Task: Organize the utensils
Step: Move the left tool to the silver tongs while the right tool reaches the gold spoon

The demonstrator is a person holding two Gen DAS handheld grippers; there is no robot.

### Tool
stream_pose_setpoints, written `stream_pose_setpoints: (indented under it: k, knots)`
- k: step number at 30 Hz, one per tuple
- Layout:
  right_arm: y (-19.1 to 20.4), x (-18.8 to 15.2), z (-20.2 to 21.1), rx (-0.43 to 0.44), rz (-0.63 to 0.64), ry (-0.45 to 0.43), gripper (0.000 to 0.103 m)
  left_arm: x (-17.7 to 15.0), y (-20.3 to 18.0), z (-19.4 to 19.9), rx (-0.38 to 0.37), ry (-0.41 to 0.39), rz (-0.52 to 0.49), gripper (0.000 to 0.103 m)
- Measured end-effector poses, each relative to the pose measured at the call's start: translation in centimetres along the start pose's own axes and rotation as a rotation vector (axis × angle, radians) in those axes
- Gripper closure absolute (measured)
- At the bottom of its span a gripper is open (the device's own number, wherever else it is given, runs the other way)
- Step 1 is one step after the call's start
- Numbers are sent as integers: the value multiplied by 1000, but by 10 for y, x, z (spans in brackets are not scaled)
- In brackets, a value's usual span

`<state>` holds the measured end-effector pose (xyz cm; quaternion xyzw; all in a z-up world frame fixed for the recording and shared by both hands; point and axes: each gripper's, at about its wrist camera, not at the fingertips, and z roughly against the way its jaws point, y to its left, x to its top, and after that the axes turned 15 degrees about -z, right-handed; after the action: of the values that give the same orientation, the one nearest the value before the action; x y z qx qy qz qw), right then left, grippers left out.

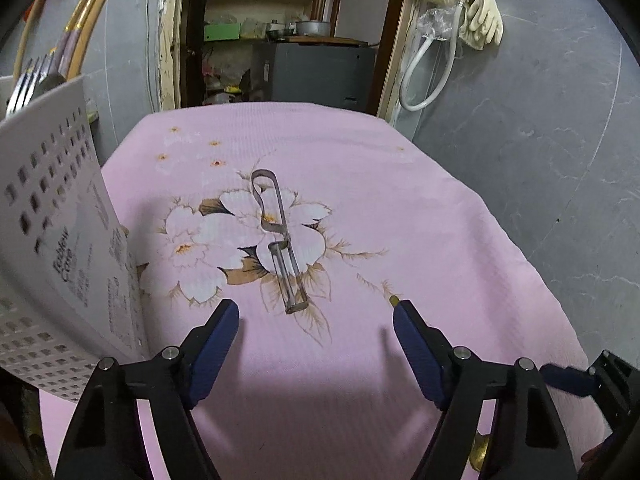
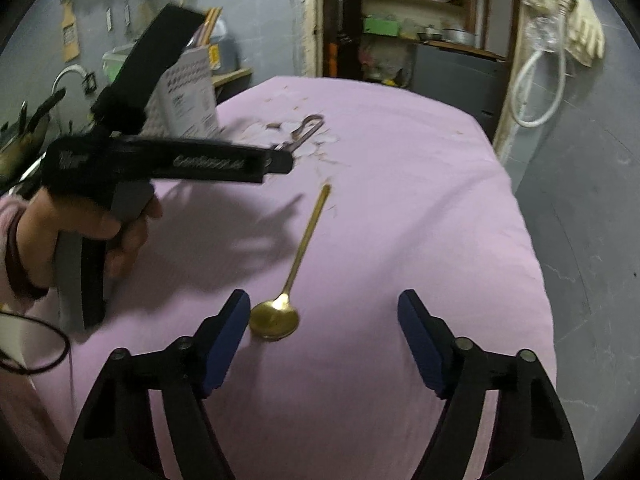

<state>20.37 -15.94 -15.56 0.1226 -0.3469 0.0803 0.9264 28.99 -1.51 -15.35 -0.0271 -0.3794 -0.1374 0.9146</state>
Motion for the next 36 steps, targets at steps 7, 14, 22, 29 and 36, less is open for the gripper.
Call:
stream_pose_setpoints:
  k: [7,14,22,29,36]
  knots:
    - [8,-4,-5,-37,70,46,35,0,0,-5,-6,15,12,27]
    - [5,5,-7,-120,69,33,41,1,3,-11,-6,41,36,38]
    - [-20,30,-23,-144,8,36,56,9,4,-25,12,78,42,49]
    - [-37,42,-36,-135,-11,36,64,16,-2,-33,71,104,17,57]
    - [-49,50,-42,-108,-68,28,80,20,-13,-35,133,128,-46,75]
